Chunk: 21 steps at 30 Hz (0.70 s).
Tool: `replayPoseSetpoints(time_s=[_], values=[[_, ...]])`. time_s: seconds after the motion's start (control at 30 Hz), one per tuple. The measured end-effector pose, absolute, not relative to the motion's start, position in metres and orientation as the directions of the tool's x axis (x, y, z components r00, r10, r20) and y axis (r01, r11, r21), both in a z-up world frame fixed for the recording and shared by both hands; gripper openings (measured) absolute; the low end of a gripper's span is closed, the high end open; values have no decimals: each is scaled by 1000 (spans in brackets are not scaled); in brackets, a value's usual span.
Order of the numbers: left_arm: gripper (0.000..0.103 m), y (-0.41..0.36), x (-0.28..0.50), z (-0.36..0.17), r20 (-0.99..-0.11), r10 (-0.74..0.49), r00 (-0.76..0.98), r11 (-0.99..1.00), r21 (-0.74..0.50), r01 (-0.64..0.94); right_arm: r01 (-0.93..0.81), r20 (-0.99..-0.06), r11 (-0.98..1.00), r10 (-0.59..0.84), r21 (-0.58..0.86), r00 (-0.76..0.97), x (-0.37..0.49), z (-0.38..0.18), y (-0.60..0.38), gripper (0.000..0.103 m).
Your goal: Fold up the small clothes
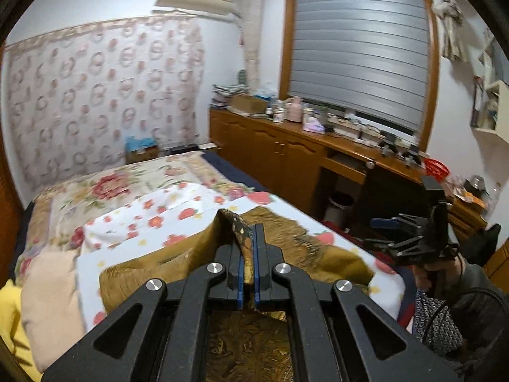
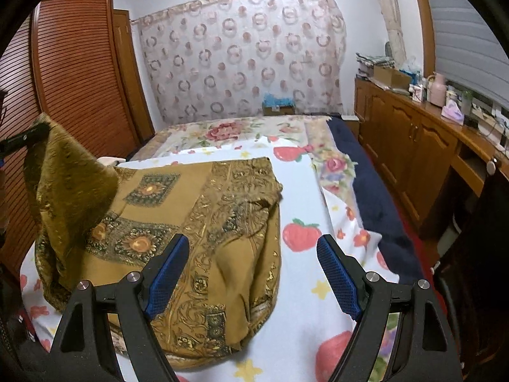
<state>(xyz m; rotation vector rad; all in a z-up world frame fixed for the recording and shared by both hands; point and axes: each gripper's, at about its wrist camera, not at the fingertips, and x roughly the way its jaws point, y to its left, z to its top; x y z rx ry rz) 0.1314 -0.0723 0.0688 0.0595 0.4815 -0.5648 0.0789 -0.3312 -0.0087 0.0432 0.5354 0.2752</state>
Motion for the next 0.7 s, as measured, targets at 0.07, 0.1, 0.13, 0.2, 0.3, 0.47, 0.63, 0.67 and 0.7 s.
replayPoseSetpoints(time_s=[0.07, 0.1, 0.13, 0.2, 0.3, 0.47, 0.63, 0.67, 0.7], values=[[5, -83, 129, 71, -450, -519, 727, 833, -74, 549, -252, -494, 962, 272, 107, 826, 79, -10, -328, 84], [5, -87, 129, 72, -448, -527, 723, 828, -76, 556, -256, -492, 961, 274, 106, 826, 78, -11, -328, 84], [5, -91, 128, 72, -447, -534, 718, 823, -79, 563, -259, -491, 960, 277, 106, 826, 77, -11, -327, 84], [5, -97, 129, 67, -460, -540, 705, 816, -82, 572, -266, -491, 959, 281, 102, 825, 77, -11, -326, 84], [31, -103, 135, 54, -512, -522, 682, 813, -56, 580, -275, -491, 956, 289, 102, 822, 77, -12, -323, 84], [63, -88, 131, 31, -548, -464, 697, 845, -37, 534, -283, -499, 953, 299, 109, 814, 84, -15, -317, 84], [74, -56, 120, 12, -552, -415, 723, 886, -64, 460, -318, -506, 942, 326, 104, 799, 95, -14, -299, 84], [74, -49, 117, 7, -556, -407, 725, 893, -74, 445, -329, -509, 939, 332, 99, 794, 98, -14, -292, 84], [74, -44, 115, 3, -560, -397, 727, 898, -76, 432, -342, -514, 935, 340, 94, 788, 102, -15, -287, 84]])
